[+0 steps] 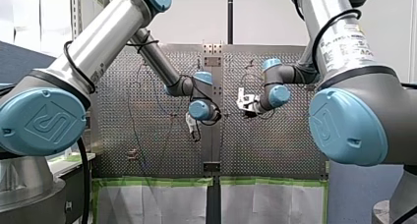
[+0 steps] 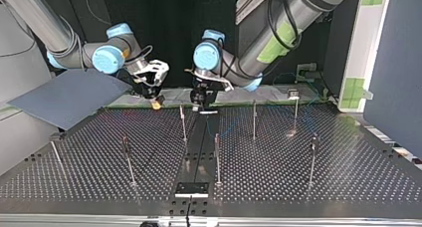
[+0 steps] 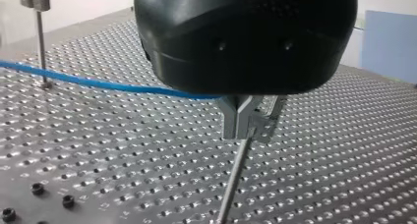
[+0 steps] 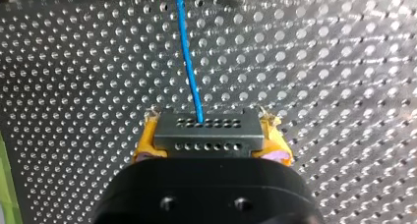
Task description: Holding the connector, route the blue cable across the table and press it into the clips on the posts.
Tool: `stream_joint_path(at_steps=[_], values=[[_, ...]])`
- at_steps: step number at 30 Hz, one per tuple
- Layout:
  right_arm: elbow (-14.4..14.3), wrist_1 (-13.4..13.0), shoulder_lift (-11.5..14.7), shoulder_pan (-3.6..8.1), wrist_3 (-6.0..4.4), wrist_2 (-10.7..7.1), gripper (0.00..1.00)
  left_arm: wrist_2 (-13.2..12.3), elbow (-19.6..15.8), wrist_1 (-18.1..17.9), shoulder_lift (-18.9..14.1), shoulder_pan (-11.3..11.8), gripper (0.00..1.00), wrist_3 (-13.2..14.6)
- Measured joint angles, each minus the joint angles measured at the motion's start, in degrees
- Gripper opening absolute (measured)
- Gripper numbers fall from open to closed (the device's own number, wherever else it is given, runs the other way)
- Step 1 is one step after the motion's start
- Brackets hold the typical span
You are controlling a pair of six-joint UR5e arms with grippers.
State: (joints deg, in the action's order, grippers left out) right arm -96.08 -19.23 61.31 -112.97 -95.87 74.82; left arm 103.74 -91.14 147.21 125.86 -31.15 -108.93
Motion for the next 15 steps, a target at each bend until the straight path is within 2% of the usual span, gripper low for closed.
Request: stream_joint_path(at_steps=[5,15], values=[[0.81,-0.30,-1.20,0.73,-0.26,-0.71,0.00,-0.82,0.96,0.07,0.02,0.56,0.00,-0.56],[2.44,-0.30,-1.69,1.88,-0.98,-2.22,0.00,-0.88,0.94,1.87,0.19,0.79,0.00,-1.52]])
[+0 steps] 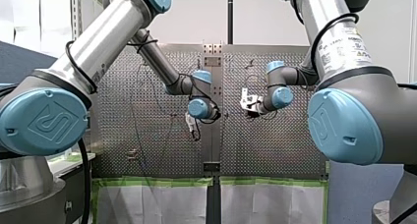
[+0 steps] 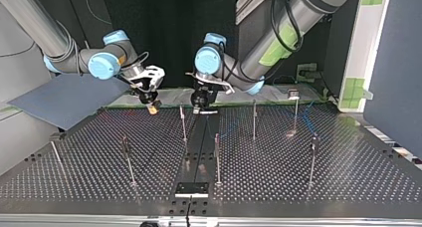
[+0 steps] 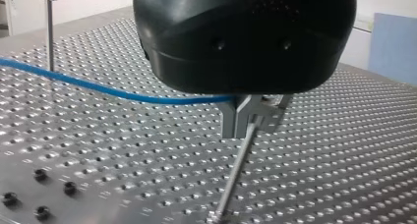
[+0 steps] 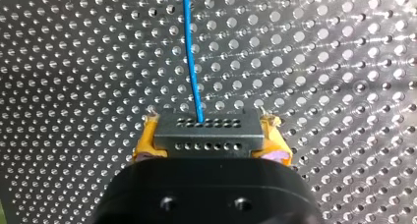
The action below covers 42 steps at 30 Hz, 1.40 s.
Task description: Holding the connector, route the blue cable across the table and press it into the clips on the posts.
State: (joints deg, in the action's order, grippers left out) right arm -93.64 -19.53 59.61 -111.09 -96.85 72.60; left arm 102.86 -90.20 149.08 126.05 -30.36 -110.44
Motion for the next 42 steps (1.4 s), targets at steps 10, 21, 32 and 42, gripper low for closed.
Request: stream_joint_path(at_steps=[10,21,32,42], values=[[0.29,-0.02,-0.05,0.64,-0.11,-0.59,0.00,0.20,1.68,-0.93,3.94,-0.42,0.00,0.63],[0.94,0.06,-0.12,0.90,0.79,-2.46,0.00,1.25,6.81,3.29,5.00,0.42,0.00,1.79],[1.29,1.09,-0.05,0.55,1.46,-5.75,0.00,5.25,6.37,9.43,3.44,-1.15,0.00,2.73],[1.45,2.18,0.00,0.78,2.22,-5.83,0.00,4.82,3.55,8.28,0.02,-3.09,0.00,3.64]])
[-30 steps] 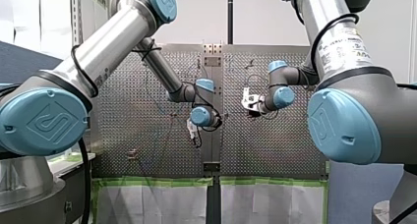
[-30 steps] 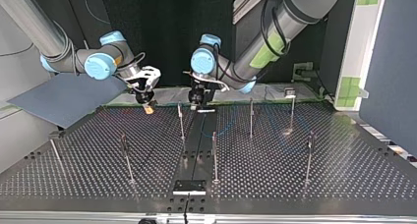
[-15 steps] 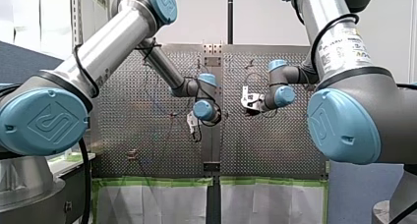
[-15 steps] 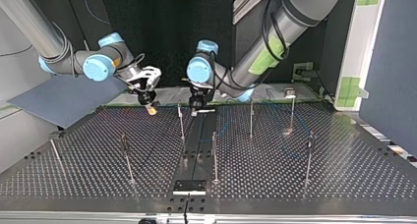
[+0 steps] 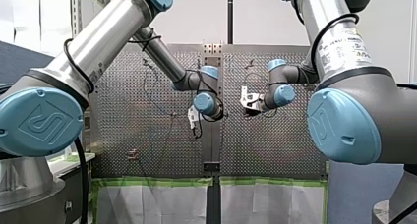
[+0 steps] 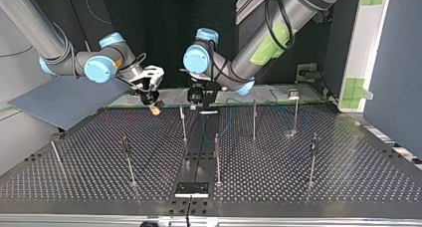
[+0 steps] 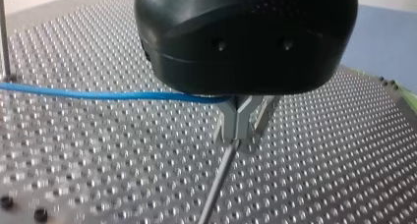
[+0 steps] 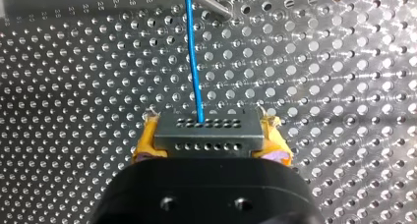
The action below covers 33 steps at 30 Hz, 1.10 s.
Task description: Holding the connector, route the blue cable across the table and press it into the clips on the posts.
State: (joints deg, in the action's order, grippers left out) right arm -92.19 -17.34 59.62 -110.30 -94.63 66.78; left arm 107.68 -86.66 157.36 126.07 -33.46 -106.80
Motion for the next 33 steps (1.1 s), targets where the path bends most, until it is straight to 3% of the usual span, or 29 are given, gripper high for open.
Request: stream_joint_path(at_steps=[13,17,23,33], values=[[1.21,0.35,0.39,0.50,-0.18,-0.47,0.00,0.58,-0.16,-0.15,-0.22,-1.65,0.00,0.03],[1.38,0.58,1.44,0.62,-0.48,-1.44,0.00,1.17,-0.16,0.23,-0.25,-1.93,0.00,0.03],[0.92,1.75,2.16,0.17,-0.64,-2.09,0.00,1.39,-0.69,0.36,-0.21,-2.36,0.00,0.08],[-0.92,1.61,1.94,-0.21,-0.99,-1.59,0.00,1.83,-2.97,-3.42,-0.13,-1.85,0.00,-0.52]])
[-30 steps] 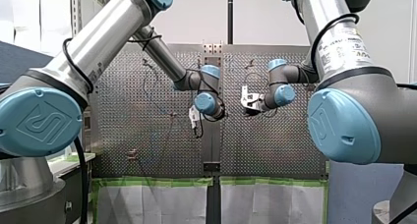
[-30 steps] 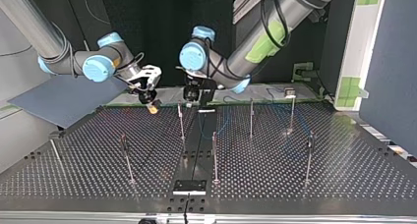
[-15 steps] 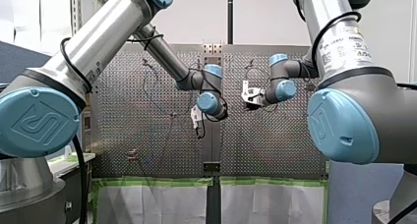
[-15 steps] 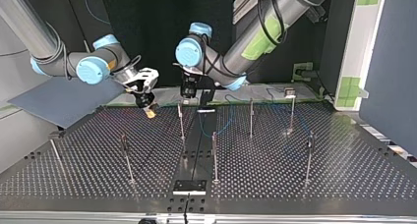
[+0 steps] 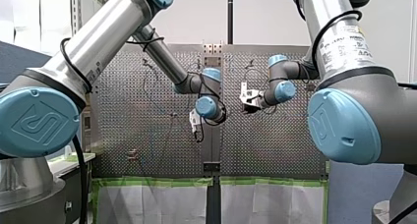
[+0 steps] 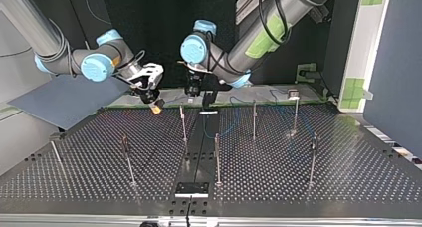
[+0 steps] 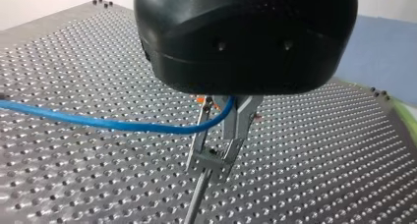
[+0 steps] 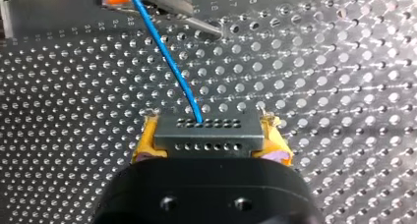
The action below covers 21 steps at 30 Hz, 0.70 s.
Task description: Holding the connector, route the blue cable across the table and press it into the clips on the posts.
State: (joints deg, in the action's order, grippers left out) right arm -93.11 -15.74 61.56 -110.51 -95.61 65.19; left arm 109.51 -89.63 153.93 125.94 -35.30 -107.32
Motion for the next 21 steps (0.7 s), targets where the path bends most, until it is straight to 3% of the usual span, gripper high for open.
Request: stream_joint_path(at_steps=[11,21], values=[[-0.17,-1.70,-2.85,0.12,-0.58,0.27,0.00,-2.94,0.46,-3.61,2.39,2.22,0.00,-0.22],[-0.06,-3.86,-3.21,0.86,-1.41,0.16,0.00,-4.73,3.22,-4.27,4.74,4.19,0.00,-0.33]])
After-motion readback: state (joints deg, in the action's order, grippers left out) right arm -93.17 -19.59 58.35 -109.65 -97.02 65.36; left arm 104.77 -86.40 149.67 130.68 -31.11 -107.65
